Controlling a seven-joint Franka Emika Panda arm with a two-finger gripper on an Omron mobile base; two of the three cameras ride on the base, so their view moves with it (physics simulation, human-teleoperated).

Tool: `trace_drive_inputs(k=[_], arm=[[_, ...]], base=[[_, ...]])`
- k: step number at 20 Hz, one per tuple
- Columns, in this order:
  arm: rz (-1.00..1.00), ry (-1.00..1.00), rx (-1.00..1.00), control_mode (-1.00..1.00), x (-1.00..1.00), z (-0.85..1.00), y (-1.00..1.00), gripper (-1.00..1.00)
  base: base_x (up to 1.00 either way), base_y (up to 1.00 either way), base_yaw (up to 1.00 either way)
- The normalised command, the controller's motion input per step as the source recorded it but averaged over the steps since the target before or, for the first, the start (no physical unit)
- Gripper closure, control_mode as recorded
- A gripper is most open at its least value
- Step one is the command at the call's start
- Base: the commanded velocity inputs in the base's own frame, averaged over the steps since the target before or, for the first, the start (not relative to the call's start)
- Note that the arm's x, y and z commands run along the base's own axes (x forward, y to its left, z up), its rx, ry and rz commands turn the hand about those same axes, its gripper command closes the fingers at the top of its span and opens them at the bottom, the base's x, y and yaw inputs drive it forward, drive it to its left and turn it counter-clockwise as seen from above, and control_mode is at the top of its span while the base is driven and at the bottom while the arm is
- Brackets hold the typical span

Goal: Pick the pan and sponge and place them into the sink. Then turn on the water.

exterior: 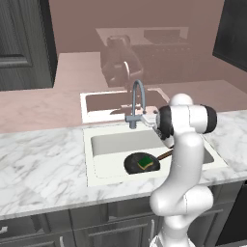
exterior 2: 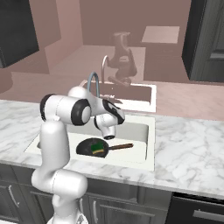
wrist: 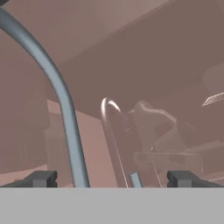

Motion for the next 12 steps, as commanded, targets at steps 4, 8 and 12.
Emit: trace_drive_inputs(k=[4, 8, 12], arm=[[0.00, 0.00, 0.01, -1.00, 0.19, -0.11, 0.00, -1.00], [0.00, 0.00, 0.01, -1.00, 0.19, -0.10, 0.01, -1.00], [0.00, 0.00, 0.01, -1.00, 0.19, -0.09, 0.00, -1.00]], base=[[0.00, 0.00, 0.00], [0.00, 0.00, 0.00], [0.00, 0.00, 0.00]])
